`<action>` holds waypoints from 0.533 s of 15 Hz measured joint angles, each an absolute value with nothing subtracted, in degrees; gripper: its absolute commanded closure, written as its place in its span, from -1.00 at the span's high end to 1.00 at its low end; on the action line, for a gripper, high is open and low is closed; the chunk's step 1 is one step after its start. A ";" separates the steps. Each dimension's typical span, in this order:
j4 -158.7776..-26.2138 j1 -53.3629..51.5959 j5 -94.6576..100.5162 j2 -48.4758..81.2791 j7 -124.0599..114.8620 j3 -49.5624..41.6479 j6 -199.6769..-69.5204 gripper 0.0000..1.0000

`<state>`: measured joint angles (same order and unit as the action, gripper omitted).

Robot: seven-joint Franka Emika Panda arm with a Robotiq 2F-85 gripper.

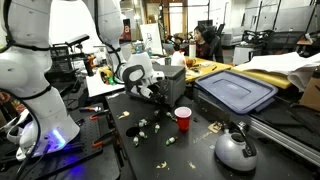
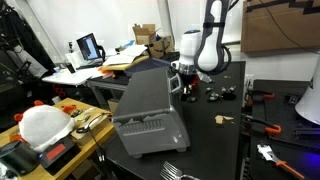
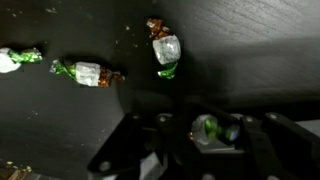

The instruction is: Put one sweet in the cup

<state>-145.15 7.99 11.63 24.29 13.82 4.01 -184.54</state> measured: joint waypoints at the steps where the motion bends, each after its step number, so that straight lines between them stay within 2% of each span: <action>1: -145.81 6.75 11.63 23.17 13.40 3.01 -184.54 -0.96; 8: -148.66 -5.96 11.59 16.83 11.68 -9.09 -184.40 -0.96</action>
